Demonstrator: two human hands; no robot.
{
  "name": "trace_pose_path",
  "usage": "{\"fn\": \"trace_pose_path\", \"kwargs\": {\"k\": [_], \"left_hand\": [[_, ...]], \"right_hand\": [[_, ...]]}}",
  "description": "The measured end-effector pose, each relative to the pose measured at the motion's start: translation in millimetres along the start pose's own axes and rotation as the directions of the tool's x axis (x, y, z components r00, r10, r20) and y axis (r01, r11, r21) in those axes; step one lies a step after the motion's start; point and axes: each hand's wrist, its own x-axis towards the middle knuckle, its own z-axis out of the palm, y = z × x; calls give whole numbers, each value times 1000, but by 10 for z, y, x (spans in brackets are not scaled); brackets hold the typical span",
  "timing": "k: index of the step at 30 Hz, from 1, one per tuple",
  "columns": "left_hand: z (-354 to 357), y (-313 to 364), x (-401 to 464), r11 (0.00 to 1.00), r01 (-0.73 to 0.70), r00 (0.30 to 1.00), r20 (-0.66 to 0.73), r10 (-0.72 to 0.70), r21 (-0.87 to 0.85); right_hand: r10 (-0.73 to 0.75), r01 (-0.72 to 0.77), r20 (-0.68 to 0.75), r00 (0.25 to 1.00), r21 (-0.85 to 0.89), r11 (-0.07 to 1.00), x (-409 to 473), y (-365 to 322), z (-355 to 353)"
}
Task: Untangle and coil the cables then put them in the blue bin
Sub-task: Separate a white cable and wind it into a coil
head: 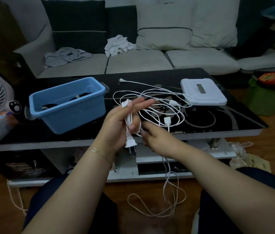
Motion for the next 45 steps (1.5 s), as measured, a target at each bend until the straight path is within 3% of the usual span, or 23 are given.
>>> {"fn": "trace_pose_path", "kwargs": {"k": [3,10,14,17,19,22,26,31,35,41,45], "left_hand": [[-1,-12,-1,1000,0,994,-110,2,11],[59,-112,8,994,-22,989,-147,37,104],[36,-157,48,947,-66,983,-144,116,313],[0,-176,46,854,-45,982,-133,132,518],[-43,-193,42,722,-46,983,-98,157,691],[-46,-208,19,551,-30,984,-72,163,834],[48,-190,-53,646,7,1000,-16,8,763],[107,-194,-52,723,26,989,90,-121,690],[76,-194,-76,648,17,973,138,-187,762],[121,-200,-98,792,28,970,176,-170,610],[116,-146,-105,890,89,960,198,-196,448]], "right_hand": [[-30,37,83,996,-84,996,-59,-38,66],[-69,65,-1,998,-306,950,-91,-78,-22],[-69,66,0,998,-308,949,-112,-100,-79],[-94,90,-6,996,-249,964,-146,-124,-158],[-123,117,-21,992,-181,977,-167,-140,-211],[-109,107,24,994,71,992,-184,-146,-271],[-43,-12,116,992,433,901,-180,-136,-350],[-1,-82,143,990,569,818,-170,-135,-465],[39,-29,-6,999,541,840,-150,-103,-640],[14,80,-245,970,371,925,-64,-46,-594],[-11,130,-324,946,349,928,-14,-52,-536]]}}
